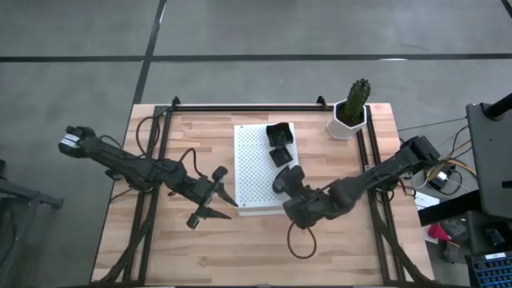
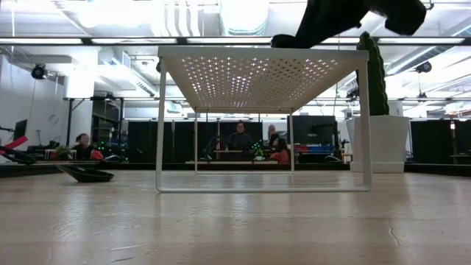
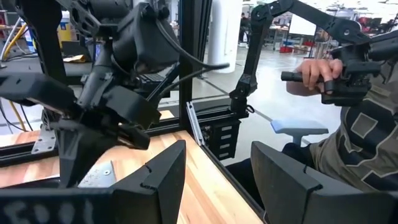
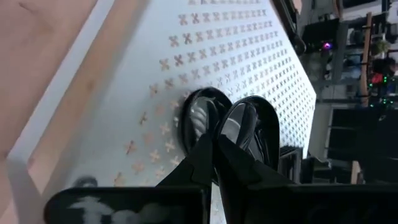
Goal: Pick & Place Mini shaped plates
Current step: Stack the black drop-shaped plate on top of the black drop-shaped plate on the shelf
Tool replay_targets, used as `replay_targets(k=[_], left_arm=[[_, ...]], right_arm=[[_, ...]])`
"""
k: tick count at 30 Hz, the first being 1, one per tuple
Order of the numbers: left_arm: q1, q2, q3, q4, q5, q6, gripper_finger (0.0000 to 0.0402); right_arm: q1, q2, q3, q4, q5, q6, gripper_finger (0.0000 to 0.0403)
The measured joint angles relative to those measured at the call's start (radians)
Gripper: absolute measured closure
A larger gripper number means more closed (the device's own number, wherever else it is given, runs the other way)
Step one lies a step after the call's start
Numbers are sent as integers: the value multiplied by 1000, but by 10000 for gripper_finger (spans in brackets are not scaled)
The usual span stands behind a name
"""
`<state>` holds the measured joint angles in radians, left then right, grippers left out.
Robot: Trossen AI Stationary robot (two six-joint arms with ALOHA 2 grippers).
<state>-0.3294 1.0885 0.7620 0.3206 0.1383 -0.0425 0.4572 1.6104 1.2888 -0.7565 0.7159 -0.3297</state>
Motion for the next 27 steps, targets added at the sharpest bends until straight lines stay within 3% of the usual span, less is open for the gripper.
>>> replay_targets(k=[9,18,27], left_arm=[[0,1,-15,-6,-2,-2,216],[-1,-2,-16,1,-2,-7,216],[-1,-2,-16,1,-2,-7,216]], right_arm=[[0,10,53,-17,9,-2,394],[-1,30,47,-34,-62,-19,394],[-8,28,47,-55,-28,-19,362]])
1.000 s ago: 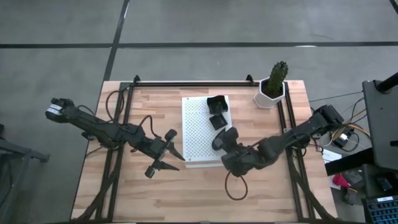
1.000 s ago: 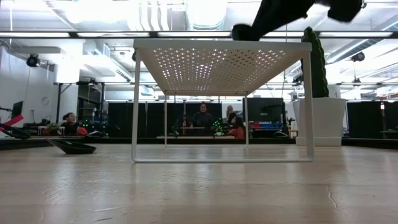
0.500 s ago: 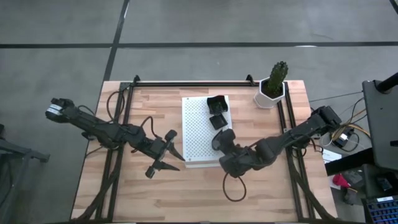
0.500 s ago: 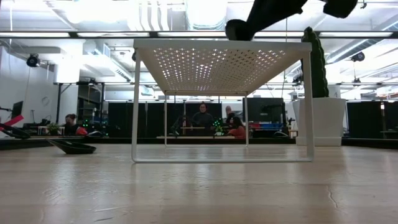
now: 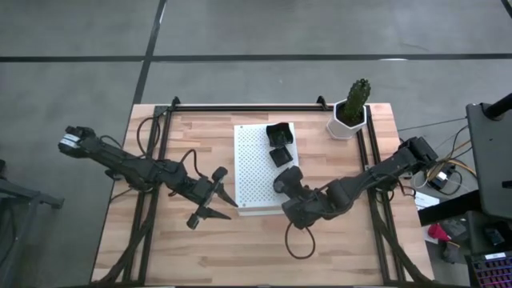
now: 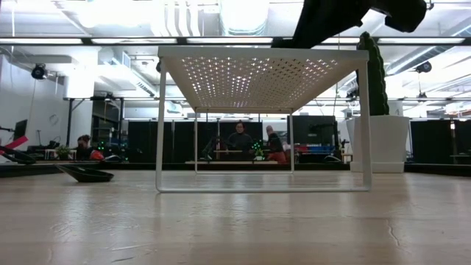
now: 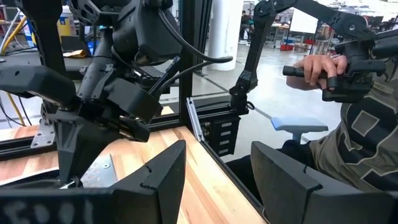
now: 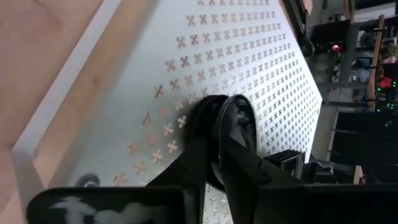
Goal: Pick & Place Mini shaped plates
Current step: Stack the black drop-shaped plate on top of the black drop-shaped plate on the shelf
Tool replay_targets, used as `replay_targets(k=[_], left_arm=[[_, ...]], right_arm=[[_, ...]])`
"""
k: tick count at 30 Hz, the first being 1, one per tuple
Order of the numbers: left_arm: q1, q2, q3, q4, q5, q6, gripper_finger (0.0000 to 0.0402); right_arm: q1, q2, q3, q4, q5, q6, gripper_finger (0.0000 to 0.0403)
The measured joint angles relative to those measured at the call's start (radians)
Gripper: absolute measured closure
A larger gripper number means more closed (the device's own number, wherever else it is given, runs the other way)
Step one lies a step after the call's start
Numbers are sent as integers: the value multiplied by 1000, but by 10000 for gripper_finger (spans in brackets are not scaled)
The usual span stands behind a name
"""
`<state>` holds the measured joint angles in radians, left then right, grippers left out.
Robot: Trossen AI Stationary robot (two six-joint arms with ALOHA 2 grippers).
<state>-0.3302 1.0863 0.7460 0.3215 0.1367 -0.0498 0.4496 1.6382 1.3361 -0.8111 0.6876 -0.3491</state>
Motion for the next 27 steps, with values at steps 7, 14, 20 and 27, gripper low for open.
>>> replay_targets(k=[7,14,20,27], left_arm=[[0,0,0,0,0,0,216],[0,0,1,0,0,-1,216],[1,0,1,-1,0,-2,216],[1,0,1,-5,0,-6,216]], right_arm=[[2,0,-1,-1,-1,-9,342],[2,-2,-1,-1,0,-8,313],[4,-4,38,-28,2,7,291],[8,-6,83,-81,21,30,292]])
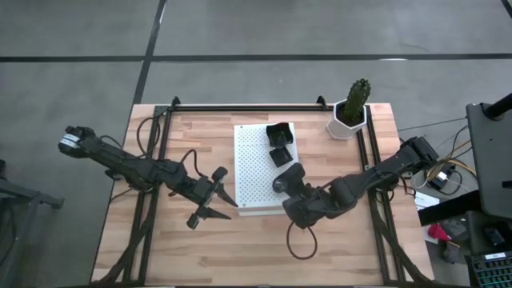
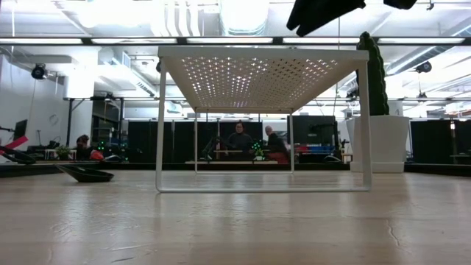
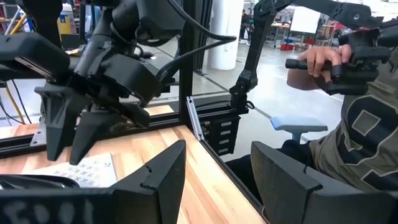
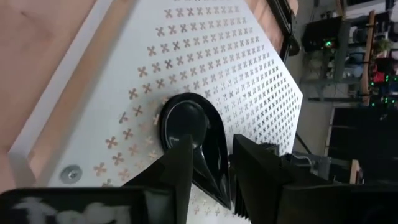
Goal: Pick & Place Mini shaped plates
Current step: Stack the black drop-shaped plate on top of the black drop-shaped plate on the shelf
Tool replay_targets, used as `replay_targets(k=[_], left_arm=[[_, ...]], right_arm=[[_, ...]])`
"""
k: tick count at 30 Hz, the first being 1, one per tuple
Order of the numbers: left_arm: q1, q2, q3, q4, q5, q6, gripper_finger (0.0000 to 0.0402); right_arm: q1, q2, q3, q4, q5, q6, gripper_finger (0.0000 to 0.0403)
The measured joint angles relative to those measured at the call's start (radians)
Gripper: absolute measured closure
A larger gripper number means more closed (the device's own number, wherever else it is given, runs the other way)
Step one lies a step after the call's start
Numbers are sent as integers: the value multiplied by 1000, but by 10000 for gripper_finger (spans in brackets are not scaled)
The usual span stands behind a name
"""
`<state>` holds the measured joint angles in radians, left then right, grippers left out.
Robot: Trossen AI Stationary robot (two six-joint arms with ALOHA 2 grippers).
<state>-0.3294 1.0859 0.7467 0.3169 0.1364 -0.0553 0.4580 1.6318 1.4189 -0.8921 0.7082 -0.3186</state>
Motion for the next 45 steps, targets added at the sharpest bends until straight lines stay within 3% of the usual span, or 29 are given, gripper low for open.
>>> replay_targets(k=[8,20,26,32,37,45], left_arm=[[0,0,-1,-90,0,-61,216],[0,-35,-2,-500,-61,-299,216],[0,-105,-13,-776,-241,-431,216],[7,-124,-29,-1046,-532,-526,216],[63,-81,-57,-1144,-546,-550,218],[158,-1,-124,-1138,-502,-544,240]], right_arm=[[1,-2,19,-2,0,110,292],[45,-2,28,0,-5,208,317],[76,-2,28,3,-5,235,331],[90,-2,27,12,-5,286,339],[90,0,27,14,-5,326,338],[90,0,10,61,-5,313,341]])
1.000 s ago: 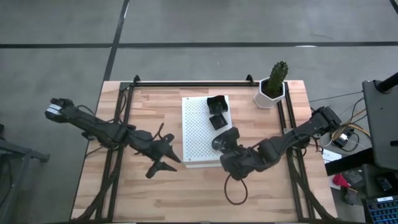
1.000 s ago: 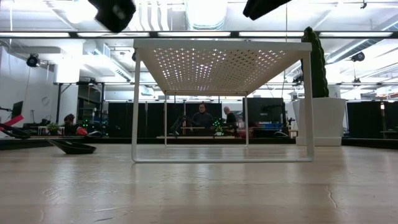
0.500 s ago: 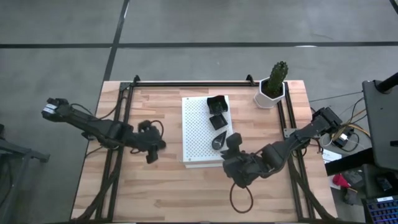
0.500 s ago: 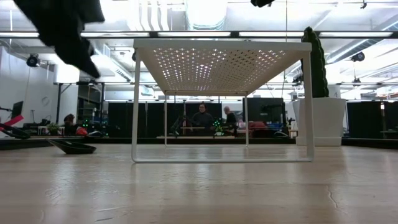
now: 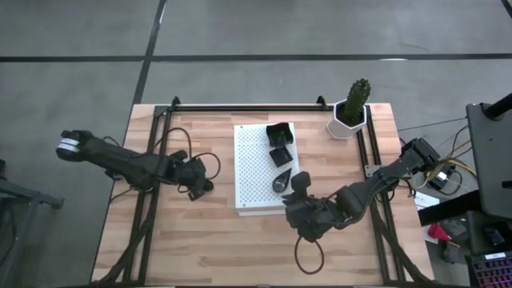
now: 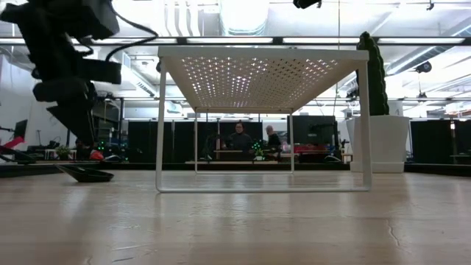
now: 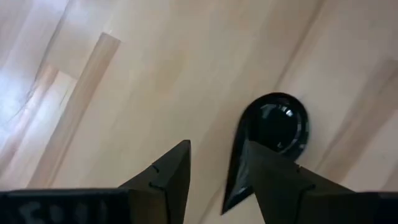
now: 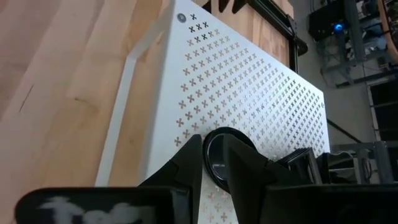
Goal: Pick & Place Mini shaped plates
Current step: Stack the black drop-shaped plate on top of the black drop-shaped plate on the shelf
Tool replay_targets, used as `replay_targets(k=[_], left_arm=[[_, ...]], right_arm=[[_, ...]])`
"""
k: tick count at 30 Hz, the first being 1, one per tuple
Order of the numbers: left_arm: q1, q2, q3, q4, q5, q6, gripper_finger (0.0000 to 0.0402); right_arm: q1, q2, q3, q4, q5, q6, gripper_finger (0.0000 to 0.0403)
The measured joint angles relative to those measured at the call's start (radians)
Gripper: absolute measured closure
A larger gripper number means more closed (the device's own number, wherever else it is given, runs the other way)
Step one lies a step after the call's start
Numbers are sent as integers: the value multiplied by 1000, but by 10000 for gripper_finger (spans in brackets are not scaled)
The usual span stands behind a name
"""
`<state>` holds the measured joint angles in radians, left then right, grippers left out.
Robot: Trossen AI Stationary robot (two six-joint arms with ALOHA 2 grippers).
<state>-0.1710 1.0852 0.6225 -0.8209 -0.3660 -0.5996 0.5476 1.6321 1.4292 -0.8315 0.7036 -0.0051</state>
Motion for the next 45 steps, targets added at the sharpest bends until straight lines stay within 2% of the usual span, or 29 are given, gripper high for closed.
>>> replay_targets(k=[5,10,26,35,45], left_arm=[[42,36,-8,54,21,57,250],[81,84,-7,108,105,133,250],[172,244,-6,129,121,268,250],[171,202,-6,129,193,242,250],[179,193,-6,138,184,282,252]], right_arm=[[0,0,-16,6,0,3,342],[0,1,-39,30,0,3,342],[0,1,-49,37,0,26,342],[0,1,-49,37,0,28,342],[0,1,-49,37,0,32,342]])
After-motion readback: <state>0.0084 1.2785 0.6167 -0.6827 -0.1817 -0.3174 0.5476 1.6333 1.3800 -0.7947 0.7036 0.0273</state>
